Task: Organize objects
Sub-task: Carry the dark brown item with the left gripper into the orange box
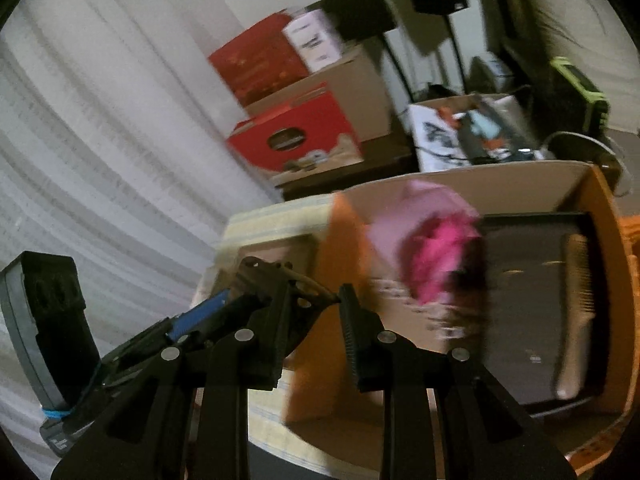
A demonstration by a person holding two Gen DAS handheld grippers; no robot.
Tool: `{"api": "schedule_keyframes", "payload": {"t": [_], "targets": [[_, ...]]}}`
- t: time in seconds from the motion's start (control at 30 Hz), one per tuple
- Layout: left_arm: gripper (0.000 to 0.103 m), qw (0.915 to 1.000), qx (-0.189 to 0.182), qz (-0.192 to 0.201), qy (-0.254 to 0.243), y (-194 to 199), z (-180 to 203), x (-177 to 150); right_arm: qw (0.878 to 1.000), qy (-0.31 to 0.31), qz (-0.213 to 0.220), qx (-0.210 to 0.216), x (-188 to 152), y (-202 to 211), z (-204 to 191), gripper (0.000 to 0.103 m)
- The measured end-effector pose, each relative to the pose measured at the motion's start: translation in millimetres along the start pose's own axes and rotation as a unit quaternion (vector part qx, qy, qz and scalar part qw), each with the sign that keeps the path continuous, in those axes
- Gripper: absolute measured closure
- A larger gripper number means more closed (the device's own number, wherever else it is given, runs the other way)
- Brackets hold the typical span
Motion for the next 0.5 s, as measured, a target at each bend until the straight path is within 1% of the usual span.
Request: {"api": "schedule_keyframes", "payload": {"t": [0.1, 0.13, 0.27, 0.4, 0.5], "targets": [[0.069, 0.9998, -0.011, -0.013, -0.012, -16, 28, -8, 1.000, -0.018, 0.007, -0.012, 3, 16, 33, 0.079], [0.069, 0.9996, -0.016, -0.019, -0.013, -23, 37, -12, 1.000, -0.021, 0.008, -0.015, 3, 19, 39, 0.079], [0.069, 0.9984, -0.033, -0.042, -0.017, -42, 61, -27, 0.998, -0.037, 0.011, -0.039, 3, 34, 74, 0.079], [0.069, 0.9971, -0.039, -0.060, -0.027, -58, 82, -37, 0.997, -0.052, 0.012, -0.051, 1, 43, 102, 0.079], [0.069, 0.9962, -0.042, -0.069, -0.031, -67, 90, -43, 0.996, -0.059, 0.012, -0.058, 0, 46, 119, 0.078]]}}
Point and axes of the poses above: each gripper's, at about its wrist camera, not at the fingertips, and y roughly against the way its jaws point, z to its right, x to its top, the point moved 6 cm from there along -y, roughly the way its jaws point, and after that the axes turned 13 degrees about z, right-handed, at the moved point
